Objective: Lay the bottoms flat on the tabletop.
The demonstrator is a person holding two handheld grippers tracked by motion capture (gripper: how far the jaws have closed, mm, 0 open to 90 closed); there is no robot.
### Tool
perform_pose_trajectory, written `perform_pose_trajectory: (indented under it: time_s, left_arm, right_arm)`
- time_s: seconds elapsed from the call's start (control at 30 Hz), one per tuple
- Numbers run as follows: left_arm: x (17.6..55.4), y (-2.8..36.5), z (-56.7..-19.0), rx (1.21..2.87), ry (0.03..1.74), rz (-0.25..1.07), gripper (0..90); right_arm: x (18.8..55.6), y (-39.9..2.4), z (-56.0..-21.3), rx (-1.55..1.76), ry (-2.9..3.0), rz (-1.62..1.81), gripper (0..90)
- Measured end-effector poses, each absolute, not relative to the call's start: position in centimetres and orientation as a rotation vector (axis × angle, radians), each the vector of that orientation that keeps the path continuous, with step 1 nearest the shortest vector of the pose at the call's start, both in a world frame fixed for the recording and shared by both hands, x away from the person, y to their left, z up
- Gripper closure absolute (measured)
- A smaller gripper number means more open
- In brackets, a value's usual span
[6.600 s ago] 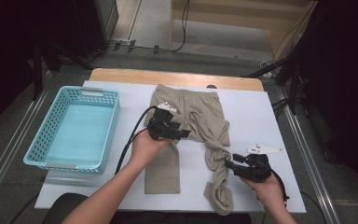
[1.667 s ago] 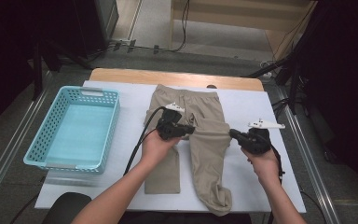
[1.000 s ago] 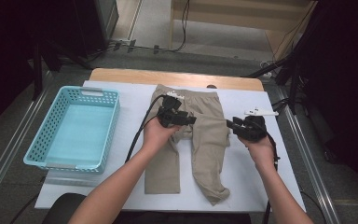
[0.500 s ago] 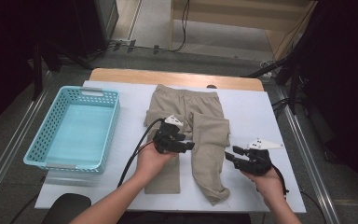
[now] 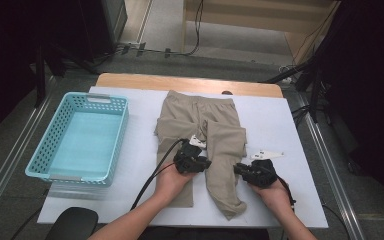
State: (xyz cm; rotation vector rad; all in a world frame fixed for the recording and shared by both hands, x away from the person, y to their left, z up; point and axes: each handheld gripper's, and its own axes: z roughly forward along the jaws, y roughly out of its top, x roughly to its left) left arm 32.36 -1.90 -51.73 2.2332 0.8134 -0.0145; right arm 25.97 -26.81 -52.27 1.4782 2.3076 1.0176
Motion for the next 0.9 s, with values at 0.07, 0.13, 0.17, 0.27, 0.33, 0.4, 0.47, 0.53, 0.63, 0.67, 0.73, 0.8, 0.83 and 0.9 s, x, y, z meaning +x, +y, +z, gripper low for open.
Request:
perform_pose_trajectory:
  time_s: [0.07,0.13,0.17,0.27,0.33,0.4,0.47,0.53,0.63,0.67,0.73,0.8,0.83,0.9]
  left_arm:
    - [33.0,-1.7,-51.9,2.217,0.827,-0.095,88.0]
    - [33.6,-1.5,-51.7,2.226,0.843,-0.128,88.9]
    - [33.9,-1.4,-51.3,2.222,0.846,-0.128,89.0]
    - [35.3,-0.8,-49.8,2.172,0.855,-0.103,88.9]
    - [36.4,-0.7,-48.7,2.158,0.844,-0.080,88.7]
    - [37.3,-0.8,-47.8,2.151,0.840,-0.052,88.7]
    - [38.1,-1.1,-47.0,2.148,0.827,-0.025,88.7]
    - [39.0,-1.5,-46.3,2.145,0.824,0.004,88.7]
    - [40.2,-1.8,-46.1,2.140,0.841,0.038,88.7]
    - [40.7,-1.8,-46.2,2.133,0.854,0.041,88.6]
    - [41.5,-1.5,-46.4,2.116,0.890,0.043,87.7]
    - [41.8,-1.2,-46.7,2.102,0.928,0.024,80.8]
    - [41.8,-1.0,-46.7,2.099,0.934,0.004,75.5]
    - [41.3,-0.6,-46.6,2.109,0.923,-0.015,69.1]
  right_arm:
    - [26.4,-26.9,-52.1,1.511,2.344,1.021,86.9]
    - [26.7,-26.8,-51.7,1.495,2.366,1.001,87.2]
    - [26.7,-26.9,-51.3,1.489,2.354,1.009,87.2]
    - [27.0,-27.6,-49.9,1.493,2.287,1.059,87.2]
    - [27.2,-28.1,-49.1,1.486,2.248,1.088,87.3]
    - [27.6,-28.4,-48.5,1.478,2.226,1.097,87.3]
    - [28.1,-28.7,-48.0,1.474,2.194,1.114,87.3]
    - [28.9,-28.8,-47.6,1.477,2.163,1.129,87.4]
    - [30.4,-28.8,-47.1,1.465,2.116,1.134,87.4]
    - [30.9,-28.8,-47.0,1.460,2.101,1.145,87.3]
    - [31.7,-28.6,-46.9,1.462,2.072,1.154,87.0]
    - [32.2,-28.5,-47.1,1.481,2.058,1.146,79.7]
    - [32.3,-28.5,-47.3,1.504,2.057,1.143,76.1]
    - [31.9,-28.5,-47.5,1.497,2.082,1.131,70.3]
